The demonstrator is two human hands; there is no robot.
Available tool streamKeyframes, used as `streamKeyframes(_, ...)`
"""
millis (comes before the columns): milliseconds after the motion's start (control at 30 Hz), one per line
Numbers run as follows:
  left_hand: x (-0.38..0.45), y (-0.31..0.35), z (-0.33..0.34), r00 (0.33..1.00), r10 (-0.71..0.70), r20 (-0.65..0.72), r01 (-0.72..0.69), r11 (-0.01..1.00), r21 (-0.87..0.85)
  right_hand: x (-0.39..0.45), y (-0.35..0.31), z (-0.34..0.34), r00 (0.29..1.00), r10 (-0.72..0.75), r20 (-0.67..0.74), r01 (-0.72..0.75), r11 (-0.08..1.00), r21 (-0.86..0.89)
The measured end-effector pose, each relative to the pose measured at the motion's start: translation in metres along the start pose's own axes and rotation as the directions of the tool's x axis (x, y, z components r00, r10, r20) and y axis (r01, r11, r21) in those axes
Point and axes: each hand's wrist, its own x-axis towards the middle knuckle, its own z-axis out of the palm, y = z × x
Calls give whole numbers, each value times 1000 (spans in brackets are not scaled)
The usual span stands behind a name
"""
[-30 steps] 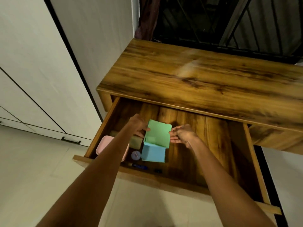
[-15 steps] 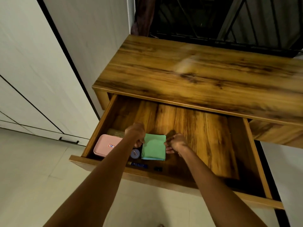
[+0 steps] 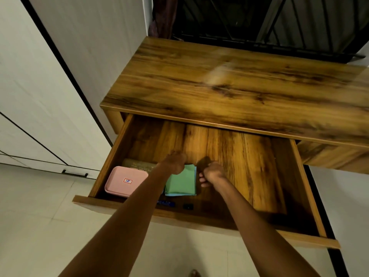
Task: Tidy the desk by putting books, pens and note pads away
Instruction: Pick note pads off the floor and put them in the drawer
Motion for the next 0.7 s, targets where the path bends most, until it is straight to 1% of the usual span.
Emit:
streamKeyframes(67, -4, 4, 4, 999, 32, 17, -32, 999, -33, -5, 0, 1, 999, 28, 33, -28, 1000, -7)
streamKeyframes(133, -4, 4, 7, 998, 57, 13, -56, 996, -70, -8, 1, 2, 999, 25, 46, -25, 1000, 5)
streamKeyframes(233, -6, 1, 9, 996, 91, 16, -87, 985, -146, -12, 5, 4, 997, 34, 66, -37, 998, 47)
streamKeyframes(300, -9, -1, 9, 994, 106, 7, -103, 984, -146, -15, 5, 2, 998, 29, 61, -35, 995, 92)
streamKeyframes(367, -14, -3, 9, 991, 130, -17, -131, 979, -156, -16, 5, -4, 999, -40, 37, 36, 994, 104)
streamKeyframes(433, -22, -3, 7, 985, 169, -32, -172, 966, -193, -18, 7, -15, 988, -146, 52, 146, 989, -6)
streamKeyframes(467, -26, -3, 6, 985, 173, -28, -174, 954, -242, -22, 7, -21, 980, -185, 80, 191, 978, -79)
streamKeyframes(533, -36, -3, 6, 981, 191, 10, -178, 932, -317, -35, 10, -35, 964, -200, 174, 230, 959, -168)
streamKeyframes(633, -54, -5, 8, 963, 231, 141, -182, 938, -294, -65, 17, -52, 916, -165, 366, 243, 954, -177)
streamKeyframes(700, -65, -7, 10, 957, 227, 178, -164, 936, -313, -85, 23, -57, 870, -152, 469, 269, 943, -195)
